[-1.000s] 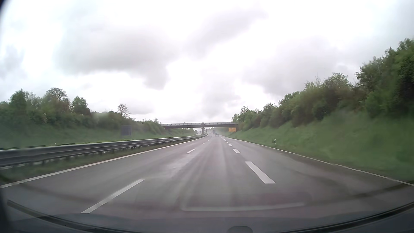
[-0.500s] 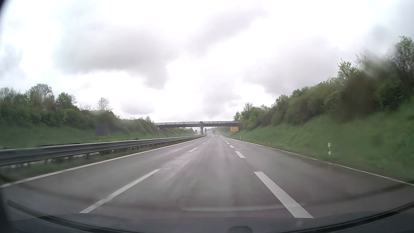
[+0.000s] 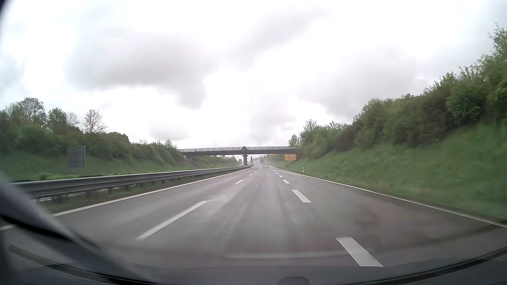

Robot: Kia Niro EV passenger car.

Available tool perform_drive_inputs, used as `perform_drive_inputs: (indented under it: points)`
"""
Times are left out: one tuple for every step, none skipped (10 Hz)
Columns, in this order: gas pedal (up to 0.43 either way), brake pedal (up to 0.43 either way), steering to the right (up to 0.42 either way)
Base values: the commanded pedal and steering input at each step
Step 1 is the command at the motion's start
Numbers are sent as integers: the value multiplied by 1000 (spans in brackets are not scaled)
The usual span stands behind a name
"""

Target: Follow the waypoints while adhering to traffic rules and regulations

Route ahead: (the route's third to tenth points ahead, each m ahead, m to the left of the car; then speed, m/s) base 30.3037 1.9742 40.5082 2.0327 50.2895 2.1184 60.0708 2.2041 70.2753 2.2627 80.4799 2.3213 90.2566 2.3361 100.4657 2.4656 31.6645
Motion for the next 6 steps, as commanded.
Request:
perform_drive_inputs:
  points:
    - [299,0,-4]
    - [299,0,-4]
    - [299,0,-4]
    - [299,0,-5]
    - [299,0,-5]
    - [299,0,-5]
